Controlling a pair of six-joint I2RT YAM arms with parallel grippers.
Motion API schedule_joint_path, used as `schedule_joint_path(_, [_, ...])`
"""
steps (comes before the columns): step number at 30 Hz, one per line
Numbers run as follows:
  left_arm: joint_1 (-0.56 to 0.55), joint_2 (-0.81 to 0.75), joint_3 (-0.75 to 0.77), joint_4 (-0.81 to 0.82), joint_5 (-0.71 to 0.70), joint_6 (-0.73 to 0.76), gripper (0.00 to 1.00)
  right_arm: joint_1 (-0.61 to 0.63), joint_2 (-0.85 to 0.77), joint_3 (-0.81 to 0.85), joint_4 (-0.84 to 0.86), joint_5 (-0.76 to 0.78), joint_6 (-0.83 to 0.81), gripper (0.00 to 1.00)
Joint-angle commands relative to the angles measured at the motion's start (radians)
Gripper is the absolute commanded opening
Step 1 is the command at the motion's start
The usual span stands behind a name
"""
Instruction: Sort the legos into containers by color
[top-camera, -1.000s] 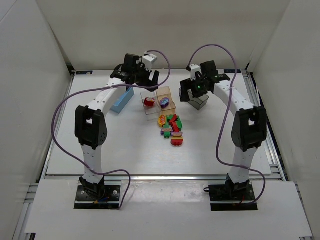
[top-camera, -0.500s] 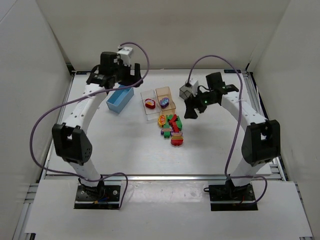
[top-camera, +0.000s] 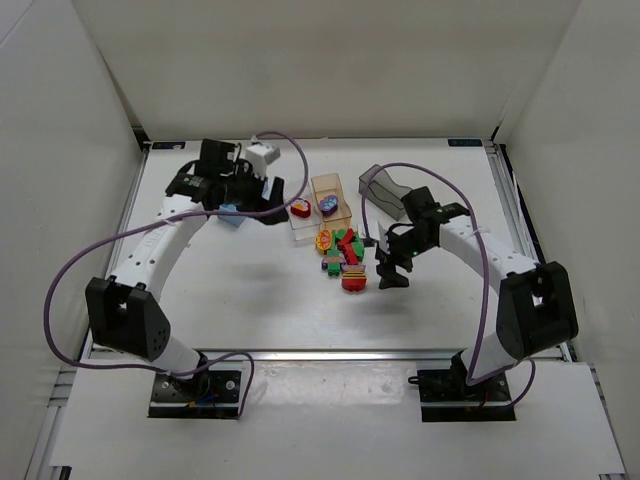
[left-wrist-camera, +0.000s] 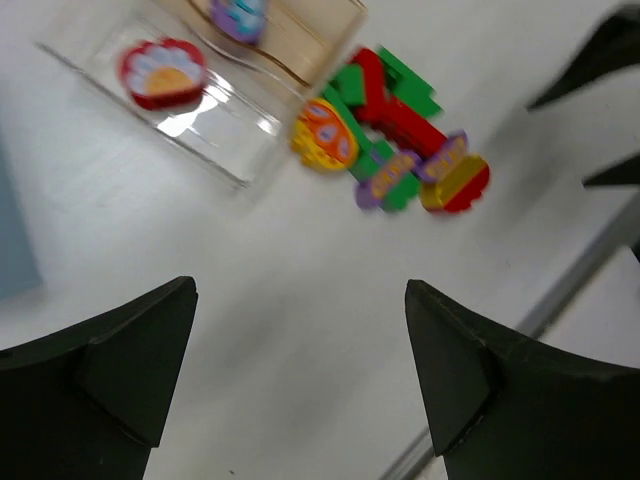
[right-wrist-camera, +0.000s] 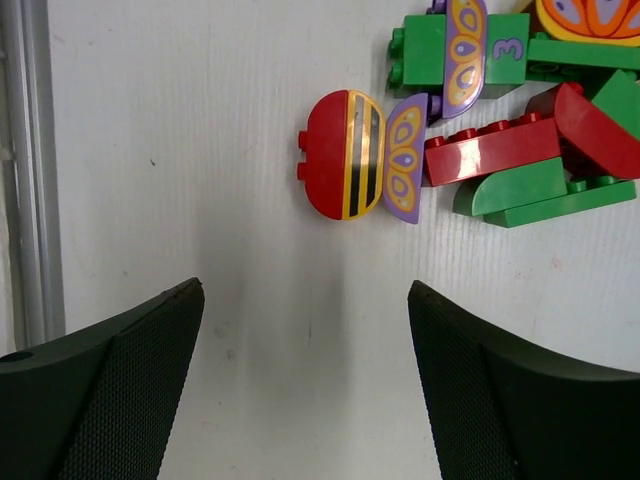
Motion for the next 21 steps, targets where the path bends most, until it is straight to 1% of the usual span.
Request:
schedule_joint_path(1, [-0.075, -0.051, -0.039, -0.081, 0.132, 0.09, 0.95, -0.013, 0.012, 0.057, -0.051, -0.017, -0.065, 0.86])
schedule_joint_path(4, [-0.172, -0.051, -0.091, -0.086, 0.089, 0.139, 0.92, -0.044, 0.022, 0.062, -0.01, -0.037, 0.037, 0.87])
schedule_joint_path(5, [-0.193, -0.05, -0.104, -0.085, 0.073, 0.161, 0.91, -0.05, 0.017, 0.055, 0.01, -0.031, 0.101, 0.87])
schedule_joint_path(6, [-0.245, -0.045, -0.125, -0.078, 0.025, 0.176, 0.89, -0.056, 0.005, 0.045, 0.039, -0.031, 0.124, 0.87])
schedule_joint_path(8, [-0.278, -0.033, -0.151, -0.036, -0.009, 0.196, 0.84, -0.061, -0.02, 0.019, 0.055, -0.019, 0.17, 0.87])
schedule_joint_path(9, [-0.301, -0.028, -0.18, -0.013, -0.051, 0.198, 0.76, -0.062, -0.024, 0.013, 0.058, -0.01, 0.184, 0.87])
schedule_joint_path(11, [-0.309, -0.004, -0.208, 0.026, -0.068, 0.216, 0.68, -0.078, -0.043, 0.001, 0.064, 0.009, 0.209, 0.87])
schedule_joint_path(12, [-0.313, 0.005, -0.235, 0.075, -0.077, 0.228, 0.64, -0.084, -0.047, -0.001, 0.067, 0.01, 0.239, 0.87])
schedule_joint_path(15, [-0.316, 0.041, -0.277, 0.161, -0.137, 0.259, 0.62, -0.121, -0.061, 0.001, 0.067, 0.01, 0.287, 0.87])
schedule_joint_path(16, [-0.315, 0.051, -0.282, 0.21, -0.147, 0.271, 0.62, -0.136, -0.061, 0.001, 0.065, 0.01, 0.296, 0.87])
schedule_joint_path(17, [-0.315, 0.064, -0.274, 0.225, -0.158, 0.276, 0.64, -0.141, -0.075, -0.001, 0.065, 0.012, 0.304, 0.88])
schedule_joint_path(18, [-0.313, 0.111, -0.253, 0.23, -0.166, 0.268, 0.65, -0.145, -0.083, -0.005, 0.067, 0.014, 0.31, 0.88])
schedule_joint_path(19, [-0.313, 0.14, -0.187, 0.204, -0.175, 0.25, 0.68, -0.148, -0.086, -0.007, 0.07, 0.014, 0.321, 0.88])
schedule_joint_path(21, [-0.313, 0.188, -0.132, 0.186, -0.207, 0.178, 0.74, -0.147, -0.1, -0.011, 0.081, 0.023, 0.327, 0.88])
